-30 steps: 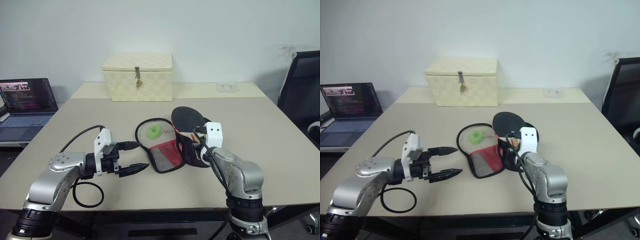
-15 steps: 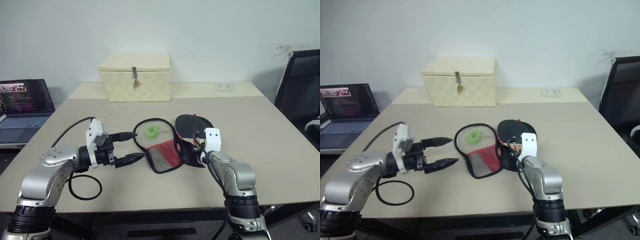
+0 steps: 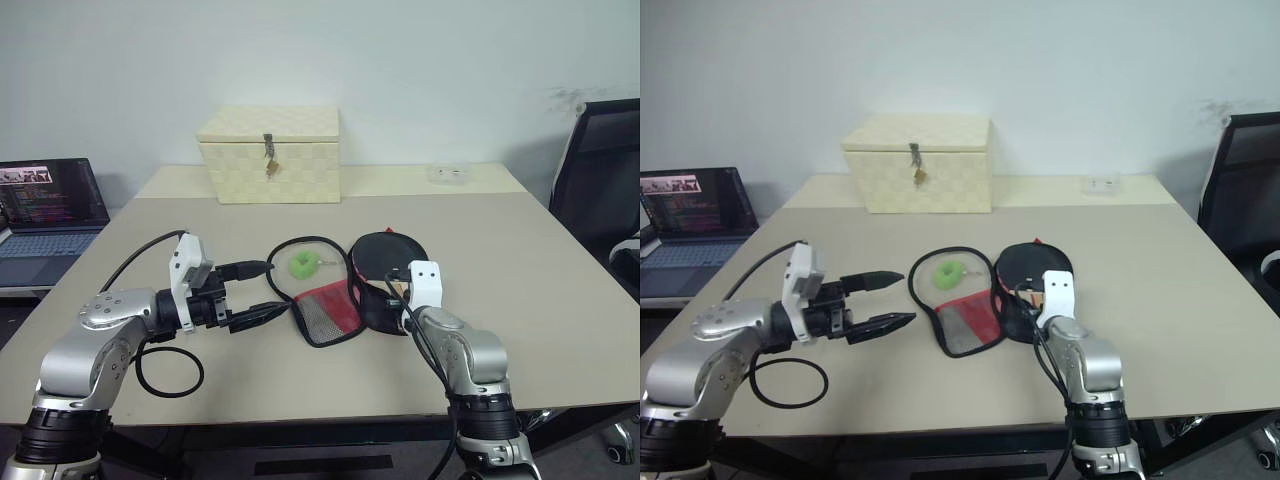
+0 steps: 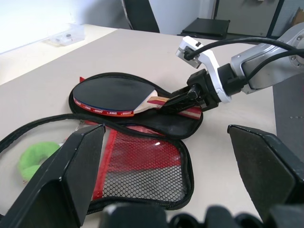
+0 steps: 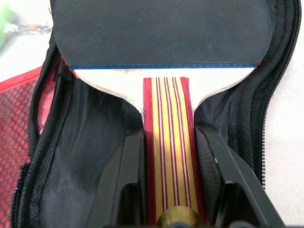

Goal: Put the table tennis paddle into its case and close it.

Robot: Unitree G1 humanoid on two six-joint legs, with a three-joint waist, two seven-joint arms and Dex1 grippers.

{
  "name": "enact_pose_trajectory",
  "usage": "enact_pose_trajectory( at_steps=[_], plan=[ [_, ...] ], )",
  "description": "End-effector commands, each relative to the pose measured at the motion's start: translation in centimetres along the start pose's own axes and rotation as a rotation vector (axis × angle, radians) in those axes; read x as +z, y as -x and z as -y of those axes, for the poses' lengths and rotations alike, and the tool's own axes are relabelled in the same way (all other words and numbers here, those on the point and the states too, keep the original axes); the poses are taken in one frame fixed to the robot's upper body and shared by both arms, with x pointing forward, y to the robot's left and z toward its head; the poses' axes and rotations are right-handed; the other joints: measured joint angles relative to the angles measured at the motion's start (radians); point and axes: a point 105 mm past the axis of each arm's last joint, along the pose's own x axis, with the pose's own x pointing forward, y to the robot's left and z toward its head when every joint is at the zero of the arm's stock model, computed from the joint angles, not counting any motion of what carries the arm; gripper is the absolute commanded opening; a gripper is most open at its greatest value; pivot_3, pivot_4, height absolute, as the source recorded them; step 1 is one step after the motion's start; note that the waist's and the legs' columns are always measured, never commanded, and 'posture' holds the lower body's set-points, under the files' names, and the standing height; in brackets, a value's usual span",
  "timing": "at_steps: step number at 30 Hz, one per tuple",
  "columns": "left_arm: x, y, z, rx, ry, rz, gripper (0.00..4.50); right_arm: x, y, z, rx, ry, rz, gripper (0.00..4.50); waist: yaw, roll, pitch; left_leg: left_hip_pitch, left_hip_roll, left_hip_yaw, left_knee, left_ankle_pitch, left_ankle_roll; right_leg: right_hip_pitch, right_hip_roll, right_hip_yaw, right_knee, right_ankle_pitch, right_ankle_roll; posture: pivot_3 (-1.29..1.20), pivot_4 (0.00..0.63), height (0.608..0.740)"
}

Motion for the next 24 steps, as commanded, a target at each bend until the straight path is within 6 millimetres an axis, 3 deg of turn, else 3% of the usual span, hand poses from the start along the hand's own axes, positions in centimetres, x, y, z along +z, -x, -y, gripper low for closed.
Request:
enact_pose_trajectory(
  at_steps=[1, 9, 11, 13, 21, 24],
  plan=[
    [1.0, 0.3, -0.4, 0.016, -0.036, 0.022, 4.5, 1.7, 0.4, -0.4, 0.011, 0.017, 0.078, 1.45, 0.0, 0.0, 0.0, 0.0, 0.0, 0.0, 0.0, 0.0, 0.0, 0.0, 0.0, 0.0, 0.0, 0.0, 0.0, 0.0, 0.15, 0.74],
    [0.6, 0.6, -0.7, 0.052, -0.038, 0.013, 4.5, 3.2, 2.7, -2.9, 0.198, 0.154, 0.143, 4.04, 0.0, 0.0, 0.0, 0.0, 0.0, 0.0, 0.0, 0.0, 0.0, 0.0, 0.0, 0.0, 0.0, 0.0, 0.0, 0.0, 0.15, 0.74],
    [0.5, 0.9, -1.1, 0.076, -0.03, 0.007, 4.5, 4.2, 4.4, -4.1, 0.338, 0.172, 0.168, 4.37, 0.0, 0.0, 0.0, 0.0, 0.0, 0.0, 0.0, 0.0, 0.0, 0.0, 0.0, 0.0, 0.0, 0.0, 0.0, 0.0, 0.15, 0.74],
    [0.1, 1.4, -1.5, 0.106, -0.021, -0.015, 4.5, 5.2, 6.4, -4.9, 0.483, 0.221, 0.202, 4.37, 0.001, 0.0, 0.0, 0.0, 0.0, -0.001, 0.0, 0.0, 0.0, 0.0, 0.0, 0.0, 0.0, 0.0, 0.0, 0.0, 0.15, 0.74],
    [-2.9, 3.0, -4.0, 0.256, 0.029, -0.133, 4.5, 7.6, 11.0, -4.0, 0.772, 0.403, 0.224, 4.37, 0.001, 0.0, 0.0, 0.002, 0.0, -0.001, 0.001, 0.0, 0.0, 0.002, 0.0, -0.002, 0.0, -0.002, 0.004, 0.0, 0.15, 0.74],
    [-4.7, 3.3, -5.3, 0.315, 0.018, -0.192, 4.0, 8.1, 12.5, -3.4, 0.851, 0.445, 0.218, 4.5, 0.003, 0.0, 0.0, 0.001, 0.0, -0.001, 0.001, 0.0, 0.0, 0.002, 0.0, -0.002, 0.0, -0.002, 0.004, 0.0, 0.15, 0.74]
  ],
)
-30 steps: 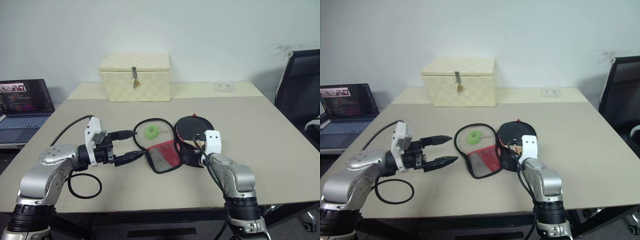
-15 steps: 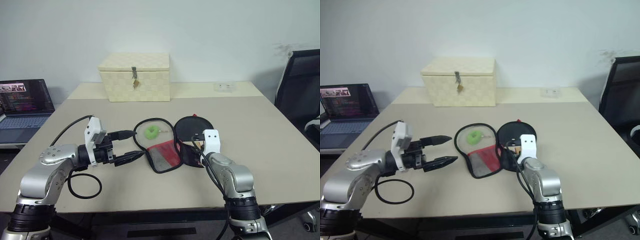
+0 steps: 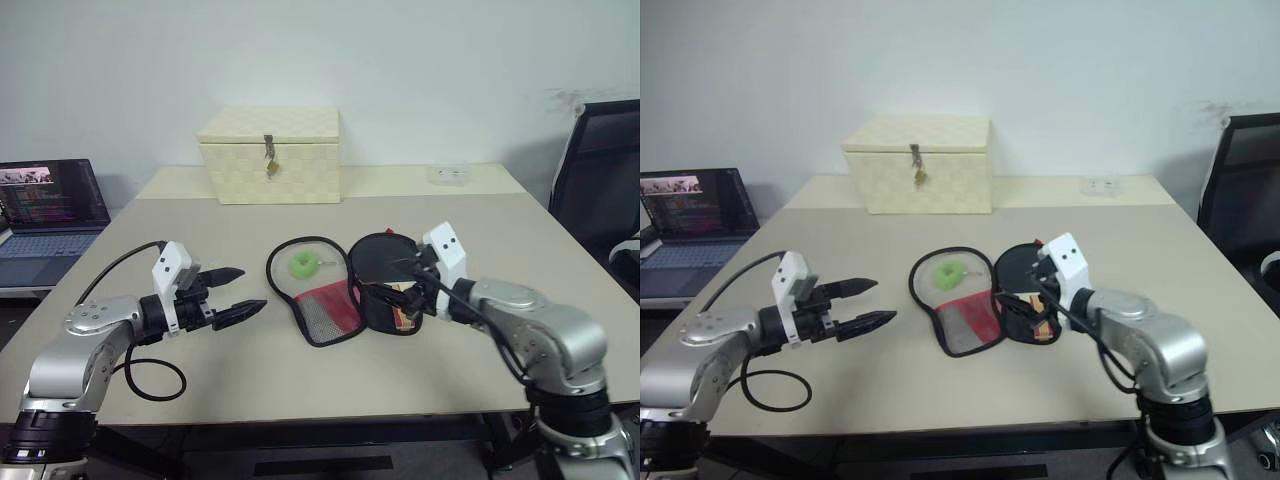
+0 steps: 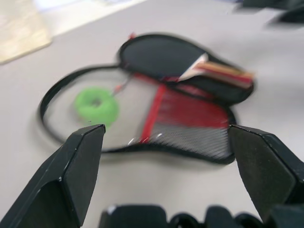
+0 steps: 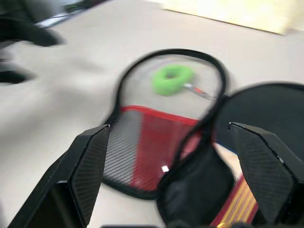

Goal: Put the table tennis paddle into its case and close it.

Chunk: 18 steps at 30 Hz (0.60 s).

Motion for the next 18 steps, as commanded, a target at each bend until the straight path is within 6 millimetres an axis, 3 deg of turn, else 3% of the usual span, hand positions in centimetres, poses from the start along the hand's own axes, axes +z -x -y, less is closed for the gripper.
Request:
enact_pose_trajectory(
  at_steps=[1, 6, 11, 18],
  plan=[
    [-1.0, -0.2, -1.6, 0.071, -0.048, -0.044, 3.61, 2.1, 1.9, -1.2, 0.116, 0.074, 0.05, 4.5, 0.003, 0.0, 0.0, 0.0, 0.0, 0.0, 0.0, 0.0, 0.0, 0.0, 0.0, 0.0, 0.0, 0.0, -0.001, 0.0, 0.15, 0.74],
    [-2.9, -1.4, -1.9, 0.065, -0.034, -0.091, 1.75, 2.2, 2.9, -1.2, 0.165, 0.094, 0.027, 4.5, 0.005, 0.0, 0.0, 0.0, -0.001, 0.0, 0.0, 0.0, 0.0, 0.0, 0.0, 0.0, 0.0, 0.001, -0.001, 0.0, 0.15, 0.74],
    [-4.3, -3.8, -2.9, 0.121, -0.047, -0.113, 0.02, 2.4, 2.9, -0.7, 0.137, 0.112, 0.031, 4.5, 0.008, -0.001, 0.0, 0.0, -0.001, 0.0, 0.001, 0.0, 0.0, 0.001, 0.0, -0.001, 0.0, 0.001, -0.001, 0.0, 0.15, 0.74],
    [-4.6, -7.3, -3.0, 0.135, -0.039, -0.081, 0.02, 2.2, 2.7, -0.5, 0.119, 0.129, 0.034, 4.5, 0.011, -0.001, 0.0, -0.001, -0.002, 0.0, 0.002, 0.0, 0.0, 0.001, 0.0, -0.001, 0.0, 0.002, -0.003, 0.0, 0.15, 0.74]
  ],
)
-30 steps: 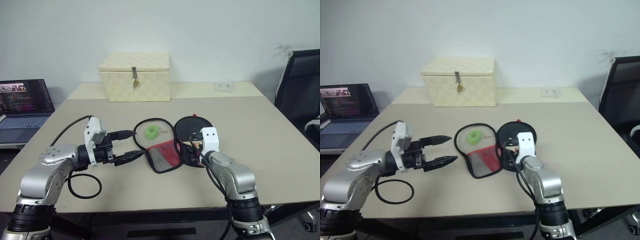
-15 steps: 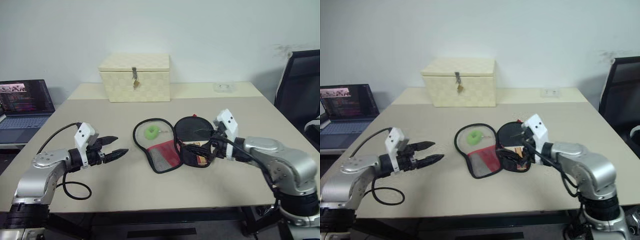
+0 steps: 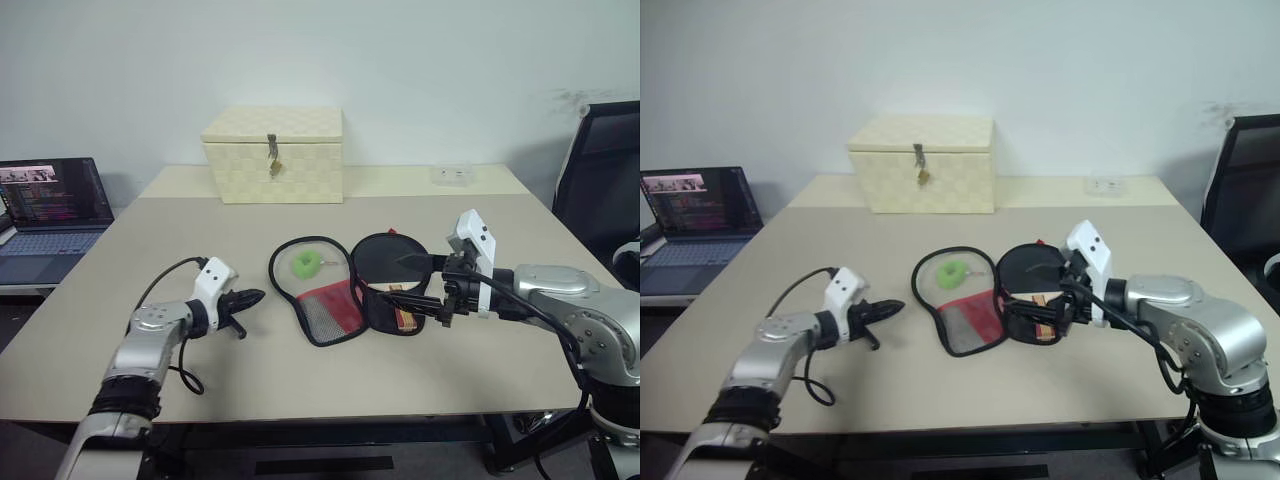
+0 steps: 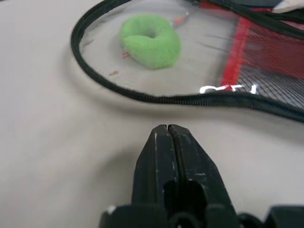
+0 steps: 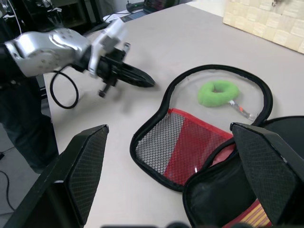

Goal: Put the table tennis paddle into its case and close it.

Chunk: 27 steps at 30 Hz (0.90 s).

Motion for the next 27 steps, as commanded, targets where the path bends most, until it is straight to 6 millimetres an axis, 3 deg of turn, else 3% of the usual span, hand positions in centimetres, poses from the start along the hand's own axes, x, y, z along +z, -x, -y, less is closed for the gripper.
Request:
enact_pose_trajectory(
  at_steps=[1, 5, 8, 13, 21, 24, 27],
  plan=[
    [1.0, -1.2, 0.0, 0.0, -0.034, 0.027, 0.02, 0.9, 0.2, 0.1, -0.017, 0.054, 0.024, 4.5, 0.0, 0.0, 0.0, 0.0, 0.0, 0.0, 0.0, 0.0, 0.0, 0.0, 0.0, 0.0, 0.0, 0.0, 0.0, 0.0, 0.15, 0.74],
    [0.7, -3.2, 1.6, -0.066, -0.027, 0.007, 0.02, 0.6, 0.3, 0.3, -0.035, 0.064, 0.012, 4.5, 0.005, 0.0, 0.0, 0.0, -0.001, 0.0, 0.0, 0.0, 0.0, 0.0, 0.0, -0.001, 0.0, 0.0, 0.0, 0.0, 0.15, 0.74],
    [1.8, -4.2, 2.2, -0.098, -0.032, 0.039, 0.02, 0.5, 0.5, 0.5, -0.052, 0.066, 0.009, 4.5, 0.006, 0.0, 0.0, 0.0, -0.001, 0.0, 0.0, 0.0, 0.0, 0.0, 0.0, -0.001, 0.0, 0.0, 0.0, 0.0, 0.15, 0.74],
    [5.7, -6.0, 3.4, -0.145, -0.071, 0.132, 0.02, 0.4, 1.2, 1.1, -0.084, 0.068, 0.0, 4.5, 0.012, 0.0, 0.0, 0.0, -0.002, 0.0, 0.001, 0.0, 0.0, 0.0, 0.001, -0.001, 0.0, 0.0, 0.0, 0.0, 0.15, 0.74],
    [15.1, -9.1, 6.3, -0.239, -0.127, 0.343, 0.02, 0.5, 3.3, 3.2, -0.18, 0.075, -0.019, 4.5, 0.013, -0.001, 0.0, -0.001, -0.005, 0.0, 0.001, 0.0, 0.0, 0.0, 0.001, -0.002, 0.0, 0.0, 0.001, 0.0, 0.15, 0.74],
    [17.6, -10.2, 7.4, -0.249, -0.148, 0.39, 0.02, 0.5, 4.2, 4.4, -0.236, 0.073, -0.03, 4.5, 0.012, -0.002, 0.001, -0.001, -0.006, 0.001, 0.001, 0.0, 0.0, 0.001, 0.001, -0.002, 0.0, 0.0, 0.001, 0.0, 0.15, 0.74],
    [18.8, -10.9, 7.8, -0.233, -0.162, 0.412, 0.02, 0.3, 4.6, 5.1, -0.276, 0.066, -0.039, 4.5, 0.007, -0.002, 0.001, 0.0, -0.006, 0.002, 0.001, 0.0, 0.001, 0.0, 0.001, -0.002, 0.0, 0.0, 0.002, 0.0, 0.15, 0.74]
  ],
)
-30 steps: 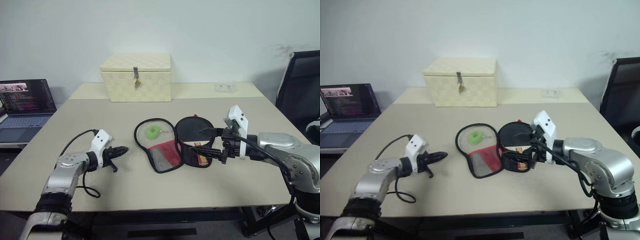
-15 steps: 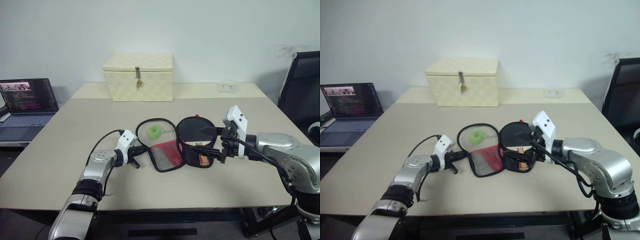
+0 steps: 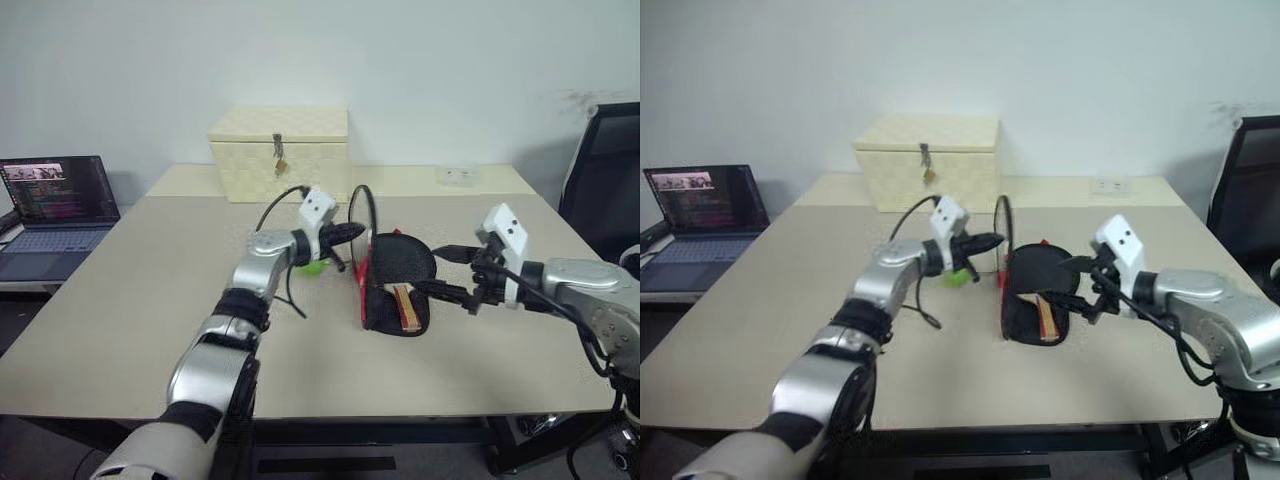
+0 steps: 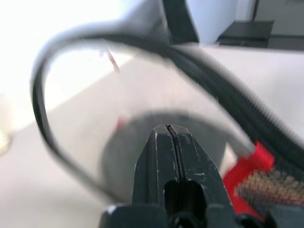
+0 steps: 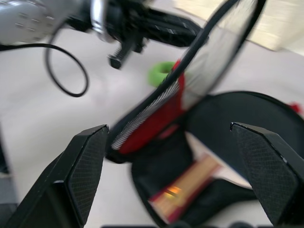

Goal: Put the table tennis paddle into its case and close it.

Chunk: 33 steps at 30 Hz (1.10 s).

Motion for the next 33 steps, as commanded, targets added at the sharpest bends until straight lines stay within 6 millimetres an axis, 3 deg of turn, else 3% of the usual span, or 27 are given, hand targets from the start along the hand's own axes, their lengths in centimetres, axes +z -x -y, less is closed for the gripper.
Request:
enact_pose_trajectory(
  at_steps=[1, 7, 13, 22, 26, 33],
  plan=[
    [1.6, -0.6, -0.6, 0.035, -0.046, 0.044, 0.02, 1.0, 0.8, 1.1, -0.067, 0.033, 0.037, 4.5, -0.004, 0.0, 0.0, 0.0, 0.0, 0.0, 0.0, 0.0, 0.0, 0.0, 0.0, 0.0, 0.0, 0.0, 0.0, 0.0, 0.15, 0.74],
    [0.6, 0.4, -1.3, 0.058, -0.048, 0.036, 0.02, -0.2, 0.2, 2.0, -0.126, -0.002, 0.01, 4.5, -0.008, 0.0, 0.0, 0.0, 0.001, 0.0, 0.0, 0.0, 0.0, 0.0, 0.001, 0.0, 0.0, 0.0, 0.0, 0.0, 0.15, 0.74],
    [-1.4, 5.1, -2.3, 0.066, -0.025, 0.039, 0.02, -3.0, -2.1, 4.9, -0.26, -0.104, -0.038, 4.5, -0.02, 0.0, 0.0, 0.002, 0.003, 0.001, 0.0, 0.0, 0.0, 0.0, 0.001, 0.002, 0.002, 0.0, 0.0, 0.0, 0.15, 0.74],
    [-1.2, 12.4, 0.8, -0.024, 0.067, 0.043, 0.02, -7.6, -5.1, 8.5, -0.437, -0.216, -0.123, 4.5, -0.02, 0.0, 0.0, 0.001, 0.007, -0.001, 0.001, 0.0, 0.0, 0.0, -0.001, 0.003, 0.002, 0.0, -0.001, 0.0, 0.15, 0.74],
    [-0.9, 13.6, 1.1, 0.021, 0.071, 0.028, 0.02, -9.4, -5.9, 9.1, -0.455, -0.235, -0.169, 4.5, -0.009, 0.0, 0.0, 0.001, 0.007, -0.002, 0.002, 0.0, 0.0, 0.0, -0.001, 0.003, 0.003, 0.0, 0.0, 0.0, 0.15, 0.74],
    [-0.6, 14.1, 1.2, 0.048, 0.067, 0.012, 0.02, -10.6, -7.6, 7.6, -0.367, -0.293, -0.205, 4.5, -0.007, 0.0, 0.0, 0.001, 0.007, -0.001, 0.002, 0.0, 0.0, 0.0, -0.001, 0.003, 0.003, 0.0, -0.001, 0.0, 0.15, 0.74]
  ],
)
